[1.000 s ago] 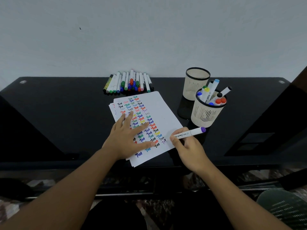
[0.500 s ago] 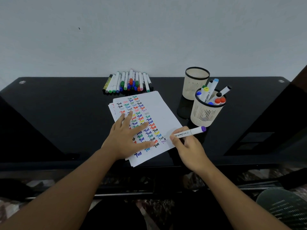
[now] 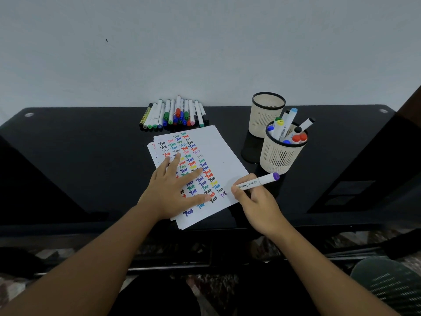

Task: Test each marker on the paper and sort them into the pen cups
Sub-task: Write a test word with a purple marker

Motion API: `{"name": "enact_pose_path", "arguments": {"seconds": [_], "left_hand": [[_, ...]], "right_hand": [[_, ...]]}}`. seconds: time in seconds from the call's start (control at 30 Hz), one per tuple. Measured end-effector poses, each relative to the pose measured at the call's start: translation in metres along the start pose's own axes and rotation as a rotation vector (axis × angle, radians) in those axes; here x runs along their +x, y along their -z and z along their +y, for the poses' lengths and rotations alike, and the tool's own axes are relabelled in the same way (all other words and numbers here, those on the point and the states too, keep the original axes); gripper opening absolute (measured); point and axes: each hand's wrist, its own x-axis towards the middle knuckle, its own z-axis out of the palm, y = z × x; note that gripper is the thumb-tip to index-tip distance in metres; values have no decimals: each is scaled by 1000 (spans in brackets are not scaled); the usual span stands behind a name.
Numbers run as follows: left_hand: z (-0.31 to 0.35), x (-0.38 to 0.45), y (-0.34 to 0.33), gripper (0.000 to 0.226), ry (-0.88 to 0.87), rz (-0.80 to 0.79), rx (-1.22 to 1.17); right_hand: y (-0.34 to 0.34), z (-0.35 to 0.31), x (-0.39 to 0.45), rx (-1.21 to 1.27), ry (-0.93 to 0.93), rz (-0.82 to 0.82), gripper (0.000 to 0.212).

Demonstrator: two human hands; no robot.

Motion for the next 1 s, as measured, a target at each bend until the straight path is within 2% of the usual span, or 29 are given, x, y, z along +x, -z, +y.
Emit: {"name": "enact_pose_path", "arguments": {"seconds": [0.13, 0.27, 0.4, 0.53, 0.57, 0.63, 0.7, 0.73, 0.8, 0.93, 1.0], "left_hand": [[0, -2, 1, 95, -4, 6, -10], [0, -2, 1, 94, -4, 15, -67], [-1, -4, 2, 80, 42, 188, -292], [-6, -1, 1, 63, 205, 345, -352], [-7, 1, -1, 59, 213, 354, -331], [-9, 4, -5, 52, 194, 367, -280], [-10, 5, -7, 46, 172, 389, -278], [-10, 5, -7, 43, 162, 403, -285], [-10, 4, -7, 35, 152, 430, -296], [-10, 3, -6, 25, 134, 451, -278], [-10, 2, -6, 22, 103, 462, -294]], "right_hand": [[-1, -1, 0, -30, 31, 24, 10], [-1, 6, 3, 113, 6, 75, 5], [-2, 4, 4, 300, 38, 57, 12], [-2, 3, 5, 214, 60, 42, 16], [0, 3, 6, 183, 83, 26, 21], [4, -1, 9, 113, 108, -46, 47], [7, -9, 14, 88, 49, -109, 74], [8, -12, 18, 99, 17, -122, 77], [6, -17, 25, 173, -15, -129, 70], [-1, -30, 41, 279, 28, -23, 32], [-2, -36, 51, 293, 27, -41, 32]]}}
